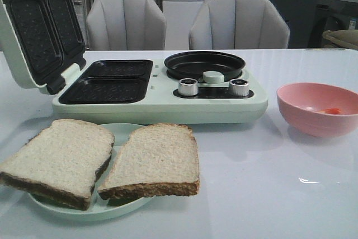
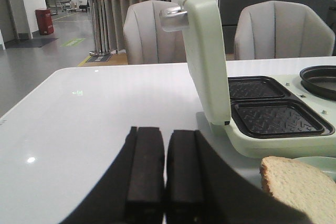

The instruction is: Make breakfast with bread and shrimp

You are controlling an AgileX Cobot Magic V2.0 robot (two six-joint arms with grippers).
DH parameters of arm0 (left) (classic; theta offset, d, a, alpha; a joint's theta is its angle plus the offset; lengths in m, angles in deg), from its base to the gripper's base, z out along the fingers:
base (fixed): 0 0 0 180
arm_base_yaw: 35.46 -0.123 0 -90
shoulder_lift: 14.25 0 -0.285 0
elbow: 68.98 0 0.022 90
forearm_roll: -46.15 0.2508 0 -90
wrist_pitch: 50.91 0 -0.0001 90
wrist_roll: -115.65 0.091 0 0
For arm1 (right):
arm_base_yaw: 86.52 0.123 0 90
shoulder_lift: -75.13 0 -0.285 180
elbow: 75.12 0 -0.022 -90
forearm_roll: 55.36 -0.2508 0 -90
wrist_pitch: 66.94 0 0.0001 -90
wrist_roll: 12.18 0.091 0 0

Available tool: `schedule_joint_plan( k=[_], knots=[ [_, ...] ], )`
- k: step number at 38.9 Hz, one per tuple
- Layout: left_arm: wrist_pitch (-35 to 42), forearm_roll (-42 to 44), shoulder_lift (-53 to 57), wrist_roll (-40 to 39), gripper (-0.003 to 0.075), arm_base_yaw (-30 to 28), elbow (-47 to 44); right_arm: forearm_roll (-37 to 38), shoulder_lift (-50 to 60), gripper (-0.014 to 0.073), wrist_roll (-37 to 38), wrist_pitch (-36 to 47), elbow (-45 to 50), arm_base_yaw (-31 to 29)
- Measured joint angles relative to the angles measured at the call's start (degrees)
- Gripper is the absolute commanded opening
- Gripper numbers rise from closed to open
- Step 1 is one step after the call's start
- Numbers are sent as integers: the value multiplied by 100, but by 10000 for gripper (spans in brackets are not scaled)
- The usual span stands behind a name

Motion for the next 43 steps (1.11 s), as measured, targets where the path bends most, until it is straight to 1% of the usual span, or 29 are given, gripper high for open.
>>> schedule_joint_plan(
  k=[16, 20, 25, 32, 34, 38, 40, 43],
  knots=[
    [0, 0, 0, 0, 113, 0, 0, 0, 0, 153, 0, 0, 0, 0],
    [100, 0, 0, 0, 113, 0, 0, 0, 0, 153, 0, 0, 0, 0],
    [557, 0, 0, 0, 113, 0, 0, 0, 0, 153, 0, 0, 0, 0],
    [1681, 0, 0, 0, 113, 0, 23, 0, 0, 153, 0, 0, 0, 0],
    [1774, 0, 0, 0, 113, 0, 77, 0, 0, 153, 0, 0, 0, 0],
    [1586, 0, 0, 0, 113, 0, 398, 0, 0, 153, 0, 0, 0, 0],
    [1328, 0, 0, 0, 113, 0, 657, 0, 0, 153, 0, 0, 0, 0],
    [704, 0, -26, 0, 113, 0, 1126, 0, 0, 153, 0, 0, 0, 0]
  ],
)
